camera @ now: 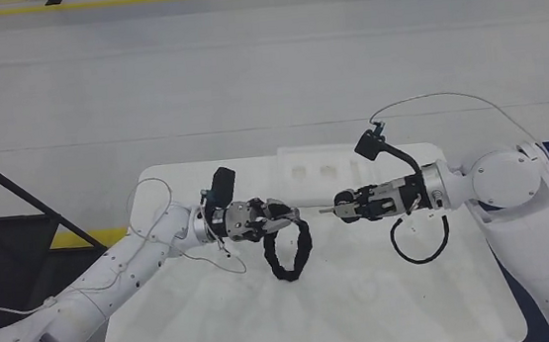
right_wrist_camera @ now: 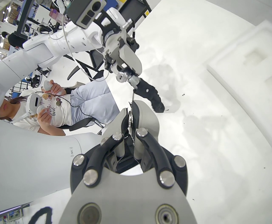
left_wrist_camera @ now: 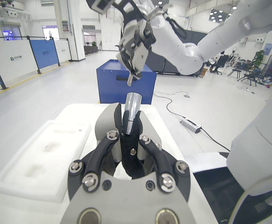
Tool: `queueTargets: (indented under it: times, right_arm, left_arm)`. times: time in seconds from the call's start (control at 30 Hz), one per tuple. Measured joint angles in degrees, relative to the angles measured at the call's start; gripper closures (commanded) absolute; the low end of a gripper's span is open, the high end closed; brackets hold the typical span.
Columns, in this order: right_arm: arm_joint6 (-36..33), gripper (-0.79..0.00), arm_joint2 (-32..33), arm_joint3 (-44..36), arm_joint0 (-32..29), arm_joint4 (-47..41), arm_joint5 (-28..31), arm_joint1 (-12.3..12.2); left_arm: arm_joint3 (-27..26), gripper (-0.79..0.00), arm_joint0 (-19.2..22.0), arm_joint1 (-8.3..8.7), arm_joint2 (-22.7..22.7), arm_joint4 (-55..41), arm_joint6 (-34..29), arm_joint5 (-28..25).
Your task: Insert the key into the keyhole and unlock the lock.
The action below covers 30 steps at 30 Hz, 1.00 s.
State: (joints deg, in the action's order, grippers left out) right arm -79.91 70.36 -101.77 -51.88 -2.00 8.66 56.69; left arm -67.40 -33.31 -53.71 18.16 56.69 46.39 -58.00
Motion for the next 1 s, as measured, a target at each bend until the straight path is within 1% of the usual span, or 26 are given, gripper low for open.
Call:
queueTargets:
  times: [0.2, 0.77, 0.9, 1.0]
  right_arm:
    - [-1.7, 0.0, 1.6, -2.2, -0.5, -1.0, -3.0, -0.7]
    - [-0.8, 0.0, 1.8, -2.3, -0.9, -0.9, -3.1, -0.7]
    - [0.0, 0.0, 2.0, -3.4, -1.5, 0.8, -4.7, -1.0]
    - [-0.9, 0.0, 2.9, -4.6, -1.2, 1.4, -5.9, -1.4]
  left_arm:
    - [-0.1, 0.0, 1.1, -0.94, -1.3, -6.7, -0.1, 0.0]
    - [0.1, 0.0, 1.0, -1.1, -1.3, -7.0, -0.1, 0.0]
    - [0.0, 0.0, -0.9, -1.14, 0.2, -8.9, -2.0, 2.2]
    - [0.4, 0.0, -1.8, -1.26, 1.8, -7.9, -2.3, 2.2]
